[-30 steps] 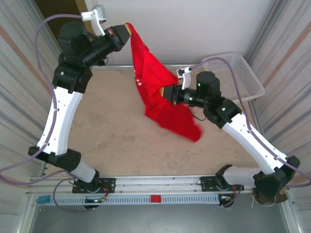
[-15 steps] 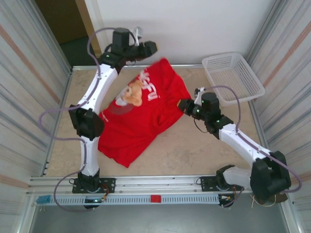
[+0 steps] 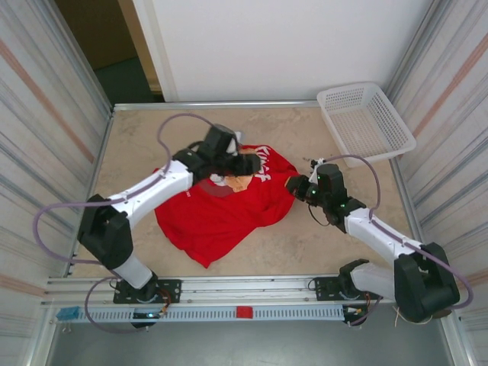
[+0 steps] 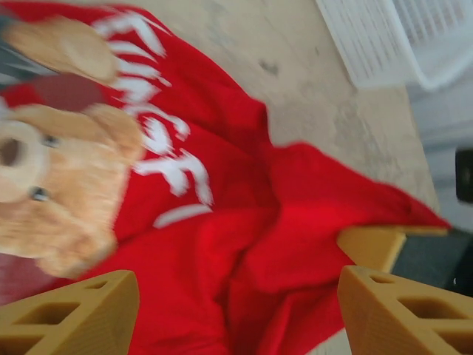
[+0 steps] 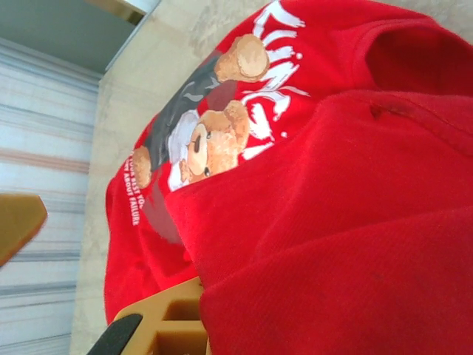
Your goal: Fold the inside-out t-shirt
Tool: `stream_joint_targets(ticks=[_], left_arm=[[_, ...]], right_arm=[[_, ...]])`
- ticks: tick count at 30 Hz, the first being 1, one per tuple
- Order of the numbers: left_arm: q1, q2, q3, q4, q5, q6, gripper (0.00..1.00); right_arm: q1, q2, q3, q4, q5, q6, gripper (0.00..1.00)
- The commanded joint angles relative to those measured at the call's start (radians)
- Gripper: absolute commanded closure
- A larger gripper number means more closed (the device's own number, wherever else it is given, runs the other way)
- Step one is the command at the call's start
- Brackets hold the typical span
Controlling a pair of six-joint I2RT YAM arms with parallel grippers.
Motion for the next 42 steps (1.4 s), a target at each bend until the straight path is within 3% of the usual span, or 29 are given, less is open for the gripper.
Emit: stream_joint_targets(ticks=[1,6,11,26,29,30,31,33,38,41,42], left_arm=[[-0.051,0.119,0.015,0.012,-0.146,0.043,0.29],[-0.119,0.263,0.122,-0.064,-0.231,0.127,0.28],[-0.141,0.316,0.127,-0.065,-0.236,0.133,0.28],[-0.188,0.427,0.158,-0.059,-0.201,0.123,0.31],[-0.188,0.444,0.153,-0.059,-0.207,0.12,0.41],[-0.188,0.448,0.153,-0.059,-0.207,0.123,0.51],[-0.188,0.452,0.153,-0.058,-0.203,0.132,0.71],[-0.187,0.447,0.159,-0.068,-0.208,0.147,1.0],[-0.151,0.336,0.149,-0.068,-0.191,0.167,1.0],[-0.112,0.229,0.142,-0.051,-0.142,0.175,1.0],[-0.097,0.194,0.14,-0.044,-0.116,0.172,1.0]], right_arm=[[0.007,-0.052,-0.047,-0.081,0.071,-0.044,1.0],[0.002,-0.098,-0.099,-0.141,0.12,-0.043,0.98],[-0.006,-0.123,-0.137,-0.147,0.129,-0.036,0.94],[-0.021,-0.124,-0.136,-0.137,0.1,-0.039,0.93],[-0.025,-0.129,-0.131,-0.141,0.093,-0.037,0.93],[-0.025,-0.13,-0.13,-0.143,0.092,-0.037,0.93],[-0.027,-0.13,-0.129,-0.146,0.091,-0.037,0.93],[-0.032,-0.159,-0.129,-0.155,0.089,-0.037,0.92],[-0.051,-0.189,-0.143,-0.177,0.089,-0.043,0.88],[-0.059,-0.184,-0.159,-0.175,0.089,-0.043,0.75],[-0.062,-0.18,-0.165,-0.171,0.087,-0.045,0.65]])
